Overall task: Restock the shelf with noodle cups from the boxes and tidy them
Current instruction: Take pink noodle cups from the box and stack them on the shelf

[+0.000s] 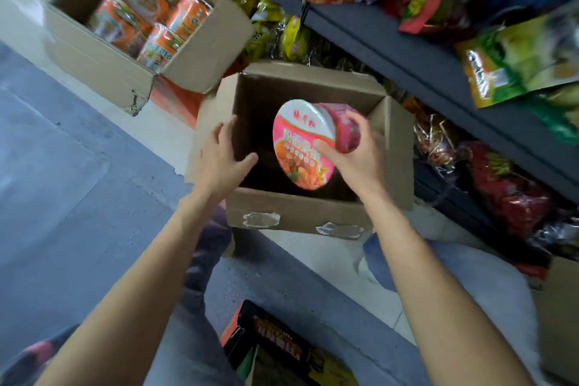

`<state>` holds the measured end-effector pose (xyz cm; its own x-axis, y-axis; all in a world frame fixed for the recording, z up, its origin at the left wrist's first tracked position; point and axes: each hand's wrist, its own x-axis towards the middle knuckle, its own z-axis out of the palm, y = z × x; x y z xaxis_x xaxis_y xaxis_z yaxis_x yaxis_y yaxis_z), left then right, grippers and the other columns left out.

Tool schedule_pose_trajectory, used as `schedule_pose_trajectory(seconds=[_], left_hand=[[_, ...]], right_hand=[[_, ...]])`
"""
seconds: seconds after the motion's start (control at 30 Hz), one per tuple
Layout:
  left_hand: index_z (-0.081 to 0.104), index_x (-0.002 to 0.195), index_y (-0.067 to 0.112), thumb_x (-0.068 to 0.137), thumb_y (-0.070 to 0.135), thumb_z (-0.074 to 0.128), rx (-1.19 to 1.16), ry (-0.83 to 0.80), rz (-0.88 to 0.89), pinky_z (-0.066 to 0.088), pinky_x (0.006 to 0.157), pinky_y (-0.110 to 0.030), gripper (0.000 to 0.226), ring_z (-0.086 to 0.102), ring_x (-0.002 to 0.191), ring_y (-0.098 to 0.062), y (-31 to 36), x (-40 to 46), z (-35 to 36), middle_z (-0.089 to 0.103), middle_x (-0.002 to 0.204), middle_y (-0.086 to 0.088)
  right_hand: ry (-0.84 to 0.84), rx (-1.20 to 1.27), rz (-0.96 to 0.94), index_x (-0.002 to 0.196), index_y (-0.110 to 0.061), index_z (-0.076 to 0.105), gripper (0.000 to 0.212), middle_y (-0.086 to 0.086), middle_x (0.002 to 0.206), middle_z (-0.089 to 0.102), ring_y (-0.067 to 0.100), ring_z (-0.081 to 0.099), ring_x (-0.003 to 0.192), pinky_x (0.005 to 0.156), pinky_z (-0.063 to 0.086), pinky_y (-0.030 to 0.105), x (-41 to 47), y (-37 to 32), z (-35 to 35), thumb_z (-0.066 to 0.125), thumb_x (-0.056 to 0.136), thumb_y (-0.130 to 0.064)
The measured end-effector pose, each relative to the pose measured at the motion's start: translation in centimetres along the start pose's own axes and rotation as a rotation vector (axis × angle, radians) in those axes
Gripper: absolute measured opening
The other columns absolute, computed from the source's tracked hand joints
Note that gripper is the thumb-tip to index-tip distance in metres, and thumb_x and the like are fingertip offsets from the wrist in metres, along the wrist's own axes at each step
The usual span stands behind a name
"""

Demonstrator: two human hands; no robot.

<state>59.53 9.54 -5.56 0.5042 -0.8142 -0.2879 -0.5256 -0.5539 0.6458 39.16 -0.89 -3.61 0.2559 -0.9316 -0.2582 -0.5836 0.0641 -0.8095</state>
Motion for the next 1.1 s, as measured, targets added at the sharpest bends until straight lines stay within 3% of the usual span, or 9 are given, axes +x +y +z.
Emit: schedule_pose_trajectory(seconds=[0.07,0.13,0.27,0.4,0.57,0.73,0.83,1.03,1.1], left_hand=[[0.019,0.150,0.018,0.079,0.015,0.073,-0.198,-0.160,0.137,0.020,0.105,-0.015,0.089,0.026,0.139,-0.019,2.5,-2.2,-1.5,0.026,0.152,-0.005],[0.007,0.151,0.025,0.075,0.018,0.078,-0.332,-0.325,0.216,0.019,0.107,-0.015,0.105,0.019,0.141,-0.009,5.2,-4.4,-2.3,0.016,0.156,0.004],[0.001,0.149,0.026,0.061,0.045,0.084,-0.451,-0.184,0.465,0.023,0.113,-0.021,0.123,0.019,0.141,-0.001,11.1,-6.7,-2.8,0.016,0.155,0.008],[0.014,0.144,0.016,0.058,0.042,0.085,-0.691,0.101,0.443,0.040,0.107,-0.037,0.114,0.046,0.127,-0.009,17.4,-5.7,-4.5,0.044,0.140,-0.001],[0.013,0.145,0.026,0.061,0.049,0.083,-0.683,0.228,0.604,0.034,0.111,-0.041,0.113,0.039,0.133,-0.009,26.5,-2.1,-7.2,0.039,0.144,0.003],[0.013,0.146,0.025,0.059,0.052,0.084,-0.578,0.369,0.723,0.036,0.109,-0.040,0.116,0.037,0.134,-0.012,34.7,3.5,-8.2,0.036,0.146,0.001],[0.012,0.147,0.026,0.059,0.051,0.084,-0.599,0.375,0.764,0.039,0.107,-0.032,0.116,0.040,0.130,-0.007,38.3,6.7,-8.7,0.036,0.146,0.005],[0.016,0.139,0.018,0.060,0.042,0.087,-0.651,0.370,0.799,0.039,0.081,0.000,0.109,0.050,0.113,-0.001,45.6,13.5,-10.1,0.045,0.133,0.006],[0.019,0.138,0.012,0.065,0.037,0.085,-0.618,0.334,0.823,0.041,0.083,-0.003,0.102,0.052,0.116,-0.010,47.7,16.3,-10.5,0.046,0.131,0.001]], right_hand=[[0.047,0.421,0.155,0.119,-0.032,0.051,0.057,-0.006,0.116,0.060,0.012,0.060,0.101,0.079,0.056,0.030,-1.4,-2.8,-3.2,0.080,0.071,-0.040],[0.024,0.659,0.225,0.107,-0.030,0.052,0.036,-0.005,0.105,0.064,0.011,0.061,0.086,0.064,0.053,0.024,-2.8,-5.3,-6.0,0.075,0.079,-0.036],[-0.214,0.737,0.253,0.113,-0.034,0.057,0.042,-0.007,0.107,0.068,0.019,0.064,0.100,0.092,0.050,0.046,-5.5,-9.6,-10.5,0.055,0.080,-0.060],[-0.361,0.627,-0.083,0.127,-0.038,0.053,0.059,-0.014,0.121,0.064,0.013,0.061,0.111,0.101,0.041,0.039,-7.4,-13.4,-14.9,0.046,0.076,-0.067],[0.094,0.051,-0.401,0.146,-0.037,0.026,0.068,-0.005,0.142,0.036,0.011,0.037,0.133,0.113,0.031,0.036,-4.6,-17.5,-19.3,0.062,0.088,-0.041],[0.296,0.208,-0.504,0.148,-0.031,0.025,0.068,-0.007,0.132,0.042,0.005,0.049,0.120,0.104,0.043,0.039,1.5,-20.1,-21.4,0.060,0.090,-0.018],[0.377,0.250,-0.553,0.150,-0.024,0.020,0.074,-0.005,0.146,0.037,0.006,0.040,0.131,0.109,0.039,0.034,5.2,-21.3,-21.9,0.058,0.089,-0.009],[0.610,0.155,-0.690,0.151,-0.014,0.011,0.079,0.000,0.156,0.019,0.003,0.022,0.139,0.102,0.025,0.004,12.7,-24.9,-23.0,0.055,0.087,0.000],[0.697,-0.009,-0.682,0.151,-0.007,0.007,0.083,0.010,0.158,0.004,0.014,0.013,0.144,0.105,0.030,0.012,15.7,-25.5,-23.6,0.054,0.084,0.006]])
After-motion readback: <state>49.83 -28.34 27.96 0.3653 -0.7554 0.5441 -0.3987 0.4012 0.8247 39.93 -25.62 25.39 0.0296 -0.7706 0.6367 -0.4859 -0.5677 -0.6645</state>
